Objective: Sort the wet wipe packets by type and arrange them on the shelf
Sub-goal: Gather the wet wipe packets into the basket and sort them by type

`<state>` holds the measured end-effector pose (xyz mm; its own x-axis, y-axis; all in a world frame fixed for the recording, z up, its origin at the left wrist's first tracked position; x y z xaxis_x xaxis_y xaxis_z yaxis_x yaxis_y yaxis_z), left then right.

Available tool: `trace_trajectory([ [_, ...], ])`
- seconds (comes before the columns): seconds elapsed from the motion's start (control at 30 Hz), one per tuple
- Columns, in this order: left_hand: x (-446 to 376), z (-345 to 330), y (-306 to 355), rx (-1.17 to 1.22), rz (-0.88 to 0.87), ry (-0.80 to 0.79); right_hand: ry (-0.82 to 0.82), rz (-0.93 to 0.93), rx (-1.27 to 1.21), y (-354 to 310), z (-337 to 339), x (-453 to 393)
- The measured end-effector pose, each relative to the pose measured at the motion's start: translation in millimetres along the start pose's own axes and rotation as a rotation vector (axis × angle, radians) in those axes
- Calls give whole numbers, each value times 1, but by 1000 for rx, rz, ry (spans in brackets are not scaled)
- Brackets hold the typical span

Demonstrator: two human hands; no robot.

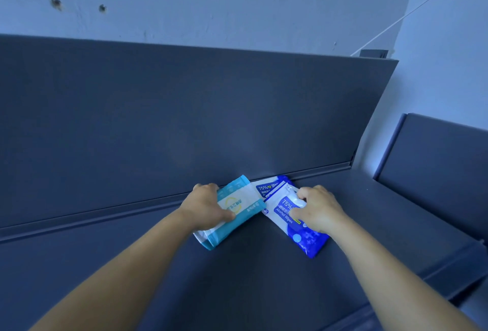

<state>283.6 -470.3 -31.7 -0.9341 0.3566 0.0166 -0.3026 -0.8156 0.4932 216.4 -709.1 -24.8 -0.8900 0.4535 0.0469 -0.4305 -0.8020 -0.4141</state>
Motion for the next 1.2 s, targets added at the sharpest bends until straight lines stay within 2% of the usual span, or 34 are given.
trace_trajectory([
  [0.07, 0, 6, 8, -42, -36, 46, -27, -30, 69, 5, 1, -8],
  [0.17, 0, 9, 10, -51, -49, 79, -148, -48, 43, 8, -6, -14],
  [0.4, 5, 14, -12, 3, 34, 92, -100, 140, -114, -36, 0, -30],
  [0.53, 11, 17, -25, 22, 85, 101, -257, 171, -91, -50, -22, -39],
  [0.67, 19, 18, -35, 47, 130, 111, -390, 173, 50, -46, -32, -38],
  [0.9, 33, 17, -38, 100, 131, 92, -364, 172, 229, -46, -33, -24],
  [1.0, 39, 16, -34, 89, 112, 81, -450, 151, 210, -41, -43, -9],
  [1.07, 44, 16, -31, 87, 101, 89, -409, 131, 206, -39, -42, -4],
  [1.2, 55, 19, -25, 144, 71, 147, -292, 77, 39, -39, -29, 15],
])
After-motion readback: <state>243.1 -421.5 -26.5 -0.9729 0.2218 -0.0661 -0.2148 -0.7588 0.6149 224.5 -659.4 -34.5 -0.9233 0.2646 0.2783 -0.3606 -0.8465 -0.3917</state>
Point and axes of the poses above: each hand's wrist, its own x-axis away from the middle knuckle, its own z-axis out of the back of the hand, y = z × x, the point moved 10 cm from there along -x, towards the middle knuckle, and after that the axes turned 7 degrees about -z, right-handed, at the moved point
